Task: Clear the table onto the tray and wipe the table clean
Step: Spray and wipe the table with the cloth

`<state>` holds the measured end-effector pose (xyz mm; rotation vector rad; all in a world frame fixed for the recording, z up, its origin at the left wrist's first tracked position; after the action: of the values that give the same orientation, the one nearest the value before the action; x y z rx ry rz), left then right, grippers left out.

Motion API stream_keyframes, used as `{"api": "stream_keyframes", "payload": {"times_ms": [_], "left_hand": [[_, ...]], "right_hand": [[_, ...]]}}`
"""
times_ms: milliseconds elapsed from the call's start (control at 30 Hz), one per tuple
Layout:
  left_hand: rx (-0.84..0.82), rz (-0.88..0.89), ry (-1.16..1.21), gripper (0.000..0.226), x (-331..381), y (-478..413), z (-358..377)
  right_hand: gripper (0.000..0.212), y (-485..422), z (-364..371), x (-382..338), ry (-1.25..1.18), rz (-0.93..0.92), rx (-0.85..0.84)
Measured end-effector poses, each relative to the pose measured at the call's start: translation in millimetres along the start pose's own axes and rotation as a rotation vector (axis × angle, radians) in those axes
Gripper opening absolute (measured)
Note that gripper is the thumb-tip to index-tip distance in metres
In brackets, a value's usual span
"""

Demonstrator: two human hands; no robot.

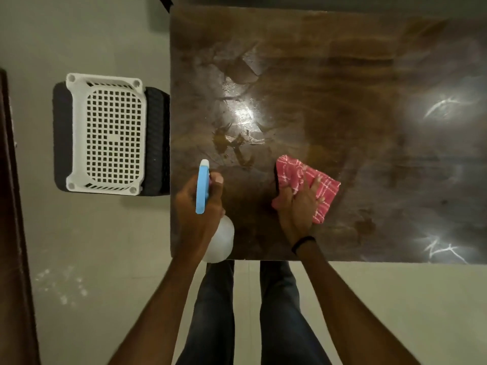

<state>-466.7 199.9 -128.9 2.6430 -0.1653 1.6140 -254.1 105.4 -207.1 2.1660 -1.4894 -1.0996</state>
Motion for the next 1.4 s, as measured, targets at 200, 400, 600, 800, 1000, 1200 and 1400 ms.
{"api": "stream_keyframes", "payload": {"times_ms": [200,400,600,800,1000,1200,1400], "left_hand": [[0.035,-0.139,-0.014,0.024,-24.6,4.3,-10.9],[0.083,-0.187,0.04,0.015,-26.2,1.6,-24.7],[0.137,-0.212,0.038,0.016,-48.8,-1.6,-43.9],[0.132,-0.234,0.062,0.017,-49.1,-16.6,-59.8],[0.158,-0.215,0.074,0.013,-51.0,-27.6,-60.6],[0.152,-0.19,0.11,0.02,-48.6,-36.6,-59.7],[0.162,-0.229,0.079,0.008,-57.5,-44.9,-54.0]], "right_hand": [[0.039,21.7,7.6,-30.9,-0.308,0.058,-0.238],[0.062,3.1,74.2,-134.7,0.151,-0.372,-0.112],[0.076,3.0,155.4,-137.9,0.766,-0.509,0.068],[0.077,40.5,145.7,-96.6,0.771,-0.566,-0.048],[0.074,-41.5,151.5,-198.8,0.673,-0.432,0.102],[0.077,27.9,156.2,-131.8,0.8,-0.524,-0.035],[0.069,-65.6,173.8,-273.4,0.684,-0.535,0.088]]}}
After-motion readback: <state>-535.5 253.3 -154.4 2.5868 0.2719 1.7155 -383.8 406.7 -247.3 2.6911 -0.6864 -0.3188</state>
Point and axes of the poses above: each hand's wrist, its own y-axis away from the middle knuckle, its own z-axis out of the palm, x = y × z, the point moved 6 cm from there along -y, towards the middle knuckle, and after that the axes turned 12 degrees about z, right-handed, at the moved point
